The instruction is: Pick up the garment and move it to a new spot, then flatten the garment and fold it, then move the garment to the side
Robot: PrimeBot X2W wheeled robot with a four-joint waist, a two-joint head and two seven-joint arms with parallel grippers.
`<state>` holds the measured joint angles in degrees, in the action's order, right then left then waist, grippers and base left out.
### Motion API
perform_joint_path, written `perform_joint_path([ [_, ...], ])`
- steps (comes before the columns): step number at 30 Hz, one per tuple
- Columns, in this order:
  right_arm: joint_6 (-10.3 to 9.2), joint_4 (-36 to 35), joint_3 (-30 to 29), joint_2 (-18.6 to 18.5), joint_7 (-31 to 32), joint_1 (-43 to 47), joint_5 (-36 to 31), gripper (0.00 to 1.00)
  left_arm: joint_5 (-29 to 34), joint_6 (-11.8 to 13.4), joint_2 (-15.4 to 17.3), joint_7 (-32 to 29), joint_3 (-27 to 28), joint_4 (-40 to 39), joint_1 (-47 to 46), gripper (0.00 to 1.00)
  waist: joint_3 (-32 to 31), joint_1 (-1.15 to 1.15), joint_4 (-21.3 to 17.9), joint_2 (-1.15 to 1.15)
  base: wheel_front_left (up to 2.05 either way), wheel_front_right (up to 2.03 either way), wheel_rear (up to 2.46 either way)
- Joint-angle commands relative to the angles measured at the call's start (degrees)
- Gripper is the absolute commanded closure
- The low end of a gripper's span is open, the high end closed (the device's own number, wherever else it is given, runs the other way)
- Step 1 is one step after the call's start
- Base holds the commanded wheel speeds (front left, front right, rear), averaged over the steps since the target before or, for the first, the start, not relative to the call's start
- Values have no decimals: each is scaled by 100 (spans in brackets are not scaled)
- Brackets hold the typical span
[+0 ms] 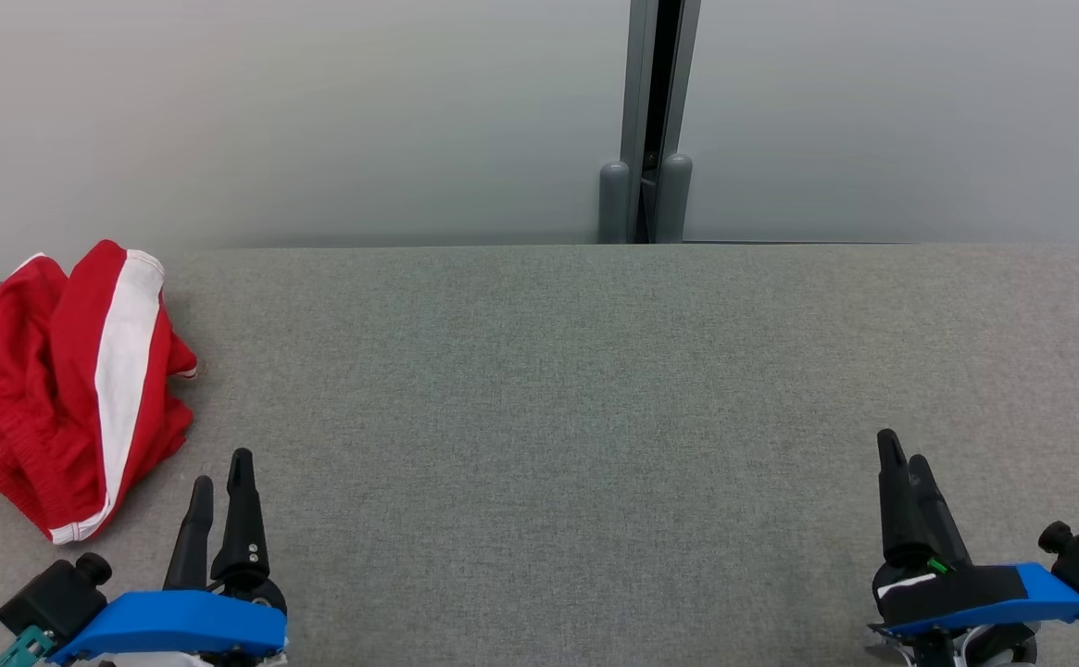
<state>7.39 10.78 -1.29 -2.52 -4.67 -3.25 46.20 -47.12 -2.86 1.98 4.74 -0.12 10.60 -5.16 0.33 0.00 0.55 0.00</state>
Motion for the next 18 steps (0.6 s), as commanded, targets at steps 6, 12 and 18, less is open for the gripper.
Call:
perform_joint_path([
  [6,9,-54,60,-30,-151,-105,-587,0,570,69,61,144,-76,-51,-175,0,0,0,11,0,0,0,0],
  [12,10,-48,100,-32,-251,-120,-1022,0,986,102,66,246,-131,-20,-188,0,-1,0,14,0,0,0,0],
  [18,11,-59,130,-34,-346,-124,-1433,0,1400,122,72,338,-195,14,-220,0,9,0,24,0,0,0,0],
])
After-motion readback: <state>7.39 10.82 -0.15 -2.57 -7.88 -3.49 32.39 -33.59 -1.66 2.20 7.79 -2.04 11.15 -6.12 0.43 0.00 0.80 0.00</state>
